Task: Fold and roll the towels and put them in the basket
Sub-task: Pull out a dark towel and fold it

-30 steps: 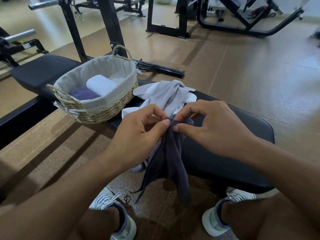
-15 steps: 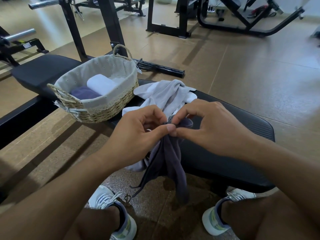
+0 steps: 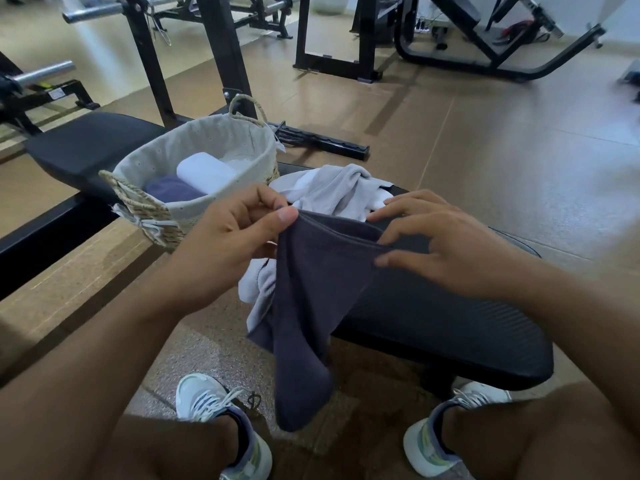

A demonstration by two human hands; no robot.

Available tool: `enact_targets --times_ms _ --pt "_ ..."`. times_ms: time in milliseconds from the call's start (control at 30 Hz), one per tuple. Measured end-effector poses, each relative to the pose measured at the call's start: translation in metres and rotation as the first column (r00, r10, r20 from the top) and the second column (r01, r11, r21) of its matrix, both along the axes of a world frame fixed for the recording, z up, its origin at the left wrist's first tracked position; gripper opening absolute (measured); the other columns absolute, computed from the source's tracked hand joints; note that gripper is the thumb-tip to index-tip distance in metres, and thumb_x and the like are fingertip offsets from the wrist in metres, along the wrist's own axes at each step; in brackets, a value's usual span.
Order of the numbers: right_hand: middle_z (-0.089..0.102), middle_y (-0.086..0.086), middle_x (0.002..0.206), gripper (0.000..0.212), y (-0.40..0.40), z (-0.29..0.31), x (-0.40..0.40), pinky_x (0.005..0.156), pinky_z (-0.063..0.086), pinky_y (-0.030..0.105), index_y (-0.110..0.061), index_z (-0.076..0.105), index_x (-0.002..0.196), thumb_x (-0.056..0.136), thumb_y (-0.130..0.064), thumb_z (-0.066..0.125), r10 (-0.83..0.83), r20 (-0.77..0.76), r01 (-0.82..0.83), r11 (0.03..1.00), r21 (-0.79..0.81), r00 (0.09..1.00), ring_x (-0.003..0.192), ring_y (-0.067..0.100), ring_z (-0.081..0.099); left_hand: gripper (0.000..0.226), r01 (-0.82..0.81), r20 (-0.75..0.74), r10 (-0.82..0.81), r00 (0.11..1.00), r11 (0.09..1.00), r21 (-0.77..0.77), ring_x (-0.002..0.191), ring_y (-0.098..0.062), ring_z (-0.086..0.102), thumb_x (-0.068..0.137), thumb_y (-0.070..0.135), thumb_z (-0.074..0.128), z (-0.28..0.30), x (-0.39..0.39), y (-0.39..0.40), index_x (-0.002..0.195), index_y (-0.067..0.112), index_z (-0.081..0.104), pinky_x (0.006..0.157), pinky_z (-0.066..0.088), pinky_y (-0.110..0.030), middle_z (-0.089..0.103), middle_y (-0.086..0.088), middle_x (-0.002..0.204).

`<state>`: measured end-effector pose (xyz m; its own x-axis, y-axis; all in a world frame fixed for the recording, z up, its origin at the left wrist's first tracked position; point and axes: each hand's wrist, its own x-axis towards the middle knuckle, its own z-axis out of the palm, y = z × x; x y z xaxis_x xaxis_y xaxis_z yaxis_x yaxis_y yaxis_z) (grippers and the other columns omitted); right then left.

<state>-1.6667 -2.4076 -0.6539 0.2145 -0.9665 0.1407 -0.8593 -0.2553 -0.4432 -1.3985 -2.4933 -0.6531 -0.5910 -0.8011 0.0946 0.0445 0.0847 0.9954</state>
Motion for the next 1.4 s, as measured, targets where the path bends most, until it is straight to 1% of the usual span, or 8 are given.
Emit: enact_targets --times_ms 267,500,800,933,1033,1167,1300,1400 --pt "0.076 0.007 0.085 0.022 -0.001 0.003 0.001 0.077 0.057 0.031 -0.009 0.060 0.080 0.080 -0.006 0.081 -0.120 0.592 0.111 0.992 0.051 0.797 0.078 0.016 0.072 0.017 -0.018 0.119 0.034 0.992 0.991 -0.134 0.062 -0.004 0.064 0.081 0.022 0.067 0.000 0.014 -0.014 0.086 0.010 0.058 0.058 0.055 -0.018 0.067 0.006 0.069" --pt "0.066 -0.016 0.107 0.057 0.006 0.009 0.020 0.091 0.052 0.023 -0.045 0.048 0.133 0.084 -0.040 0.077 -0.049 0.211 -0.003 0.971 0.239 0.976 0.102 0.000 0.065 0.019 0.041 0.116 -0.012 0.993 0.965 -0.257 0.075 -0.013 0.064 0.084 0.028 0.080 -0.005 0.000 -0.001 0.084 0.015 0.067 0.065 0.053 -0.022 0.070 -0.005 0.080" --pt "0.063 -0.007 0.070 0.039 0.013 0.017 0.063 0.062 0.047 0.036 -0.029 0.059 0.085 0.084 -0.068 0.054 -0.081 0.151 0.080 0.997 0.016 0.985 0.067 0.009 0.058 0.029 0.105 0.069 -0.094 0.993 0.978 -0.179 0.074 -0.010 0.060 0.079 0.039 0.072 -0.009 -0.018 0.012 0.087 0.013 0.062 0.070 0.049 -0.020 0.066 0.001 0.077" --pt "0.069 -0.005 0.064 0.037 0.015 0.031 0.052 0.057 0.048 0.030 -0.028 0.065 0.079 0.076 -0.064 0.067 -0.149 0.266 0.134 0.988 0.075 0.952 0.057 0.013 0.060 0.049 0.297 0.244 -0.289 0.926 0.955 0.002 0.097 -0.034 0.071 0.069 0.031 0.090 -0.021 -0.022 0.013 0.106 0.009 0.066 0.095 0.055 -0.051 0.073 -0.016 0.102" --pt "0.068 -0.003 0.057 0.034 0.011 0.035 0.035 0.048 0.042 0.022 -0.025 0.069 0.076 0.073 -0.059 0.072 -0.160 0.357 0.125 0.985 0.120 0.920 0.047 0.019 0.055 0.033 0.420 0.378 -0.413 0.829 0.905 0.066 0.100 -0.013 0.074 0.076 0.014 0.088 -0.039 -0.032 0.018 0.102 0.025 0.072 0.087 0.058 -0.032 0.079 0.005 0.103" --pt "0.067 -0.003 0.056 0.035 0.007 0.033 0.006 0.050 0.040 0.017 -0.018 0.075 0.079 0.073 -0.053 0.074 -0.218 0.395 0.140 0.966 0.216 0.892 0.050 0.004 0.052 0.025 0.434 0.373 -0.435 0.820 0.896 0.093 0.094 -0.007 0.073 0.083 0.012 0.083 -0.046 -0.048 0.021 0.103 0.023 0.074 0.078 0.056 -0.023 0.079 0.008 0.100" --pt "0.066 0.001 0.059 0.037 0.006 0.025 -0.014 0.053 0.042 0.025 -0.019 0.074 0.079 0.080 -0.056 0.071 -0.275 0.267 0.233 0.956 0.180 0.923 0.051 0.007 0.051 0.058 0.352 0.344 -0.369 0.864 0.929 0.112 0.106 -0.037 0.069 0.075 0.034 0.087 -0.044 -0.057 0.015 0.114 -0.003 0.064 0.097 0.051 -0.061 0.072 -0.020 0.111" --pt "0.065 0.000 0.066 0.027 0.007 0.022 -0.022 0.059 0.043 0.022 -0.024 0.067 0.079 0.094 -0.046 0.064 -0.347 0.177 0.350 0.936 0.014 0.921 0.059 0.009 0.056 0.054 0.380 0.453 -0.377 0.808 0.921 0.088 0.102 -0.019 0.072 0.071 0.041 0.090 -0.046 -0.063 0.010 0.115 0.019 0.068 0.094 0.056 -0.046 0.076 0.001 0.108"
